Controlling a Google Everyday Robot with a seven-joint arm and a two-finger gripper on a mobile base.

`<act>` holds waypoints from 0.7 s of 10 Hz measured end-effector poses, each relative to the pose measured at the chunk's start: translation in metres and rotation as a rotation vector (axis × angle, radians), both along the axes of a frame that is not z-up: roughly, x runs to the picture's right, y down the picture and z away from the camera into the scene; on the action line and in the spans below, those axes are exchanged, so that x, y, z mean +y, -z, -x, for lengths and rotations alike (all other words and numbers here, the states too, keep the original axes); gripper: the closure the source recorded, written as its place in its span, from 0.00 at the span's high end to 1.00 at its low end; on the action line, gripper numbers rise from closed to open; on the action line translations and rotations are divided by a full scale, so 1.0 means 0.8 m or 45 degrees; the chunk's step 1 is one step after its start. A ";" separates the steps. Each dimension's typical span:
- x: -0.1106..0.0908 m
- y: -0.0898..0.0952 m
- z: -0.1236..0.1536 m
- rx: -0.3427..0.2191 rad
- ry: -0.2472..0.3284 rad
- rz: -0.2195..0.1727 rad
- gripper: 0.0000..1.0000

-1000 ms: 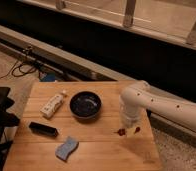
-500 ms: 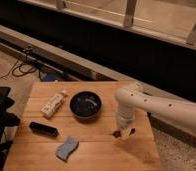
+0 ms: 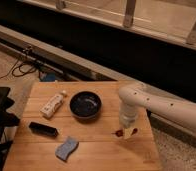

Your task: Drag the pepper across the table

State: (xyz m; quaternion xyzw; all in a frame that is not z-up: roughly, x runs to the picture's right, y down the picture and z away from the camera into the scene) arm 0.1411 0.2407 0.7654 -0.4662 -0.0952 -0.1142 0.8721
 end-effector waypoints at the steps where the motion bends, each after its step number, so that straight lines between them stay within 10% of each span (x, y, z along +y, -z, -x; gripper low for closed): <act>1: 0.006 -0.007 0.017 -0.016 0.033 0.016 0.00; 7: 0.021 -0.020 0.145 -0.205 0.207 0.029 0.00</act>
